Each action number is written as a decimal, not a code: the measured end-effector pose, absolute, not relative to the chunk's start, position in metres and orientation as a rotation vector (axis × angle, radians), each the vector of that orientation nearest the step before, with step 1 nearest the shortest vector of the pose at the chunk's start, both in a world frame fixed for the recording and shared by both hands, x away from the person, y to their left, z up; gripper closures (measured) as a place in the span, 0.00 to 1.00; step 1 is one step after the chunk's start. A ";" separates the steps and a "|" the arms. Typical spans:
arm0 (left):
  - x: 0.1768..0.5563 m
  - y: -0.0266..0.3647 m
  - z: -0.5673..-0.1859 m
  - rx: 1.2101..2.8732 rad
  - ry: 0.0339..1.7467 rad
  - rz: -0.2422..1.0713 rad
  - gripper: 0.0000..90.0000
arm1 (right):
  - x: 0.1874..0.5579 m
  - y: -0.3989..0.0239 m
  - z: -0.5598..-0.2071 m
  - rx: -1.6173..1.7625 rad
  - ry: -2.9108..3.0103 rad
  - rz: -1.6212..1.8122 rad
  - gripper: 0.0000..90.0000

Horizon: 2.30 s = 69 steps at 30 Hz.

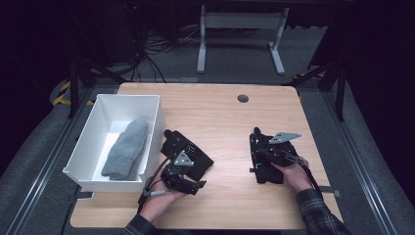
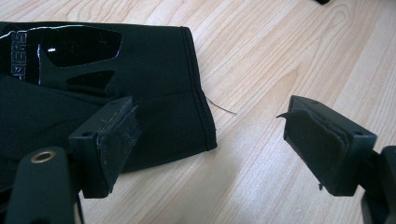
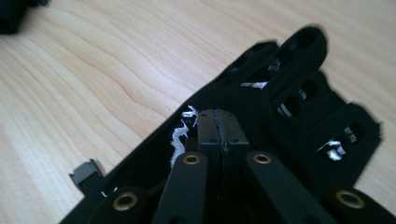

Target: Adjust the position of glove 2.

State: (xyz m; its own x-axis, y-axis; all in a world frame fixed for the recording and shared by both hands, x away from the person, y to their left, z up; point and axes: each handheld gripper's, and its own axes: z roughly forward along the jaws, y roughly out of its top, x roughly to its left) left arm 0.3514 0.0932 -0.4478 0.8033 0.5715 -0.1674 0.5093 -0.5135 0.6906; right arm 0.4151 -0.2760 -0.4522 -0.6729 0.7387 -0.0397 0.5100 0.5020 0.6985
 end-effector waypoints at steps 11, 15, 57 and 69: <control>0.352 0.093 -0.449 2.222 0.799 0.087 0.21 | 0.392 -0.273 -0.455 1.061 2.416 0.955 1.00; 0.352 0.093 -0.449 2.221 0.798 0.086 0.21 | 0.378 -0.272 -0.454 1.067 2.422 0.944 1.00; 0.425 0.069 -0.455 2.208 1.059 0.247 1.00 | 0.353 -0.327 -0.454 1.186 2.264 0.968 0.36; 0.413 0.048 -0.456 2.266 0.896 0.135 1.00 | 0.353 -0.329 -0.451 1.177 2.240 0.990 0.36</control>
State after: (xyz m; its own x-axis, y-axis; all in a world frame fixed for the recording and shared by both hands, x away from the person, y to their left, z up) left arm 0.4133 0.0482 -0.4565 0.7567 0.6373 -0.1459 0.5659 -0.5266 0.6345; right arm 0.3531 -0.3293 -0.4508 -0.5528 0.8324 -0.0380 0.5326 0.3880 0.7522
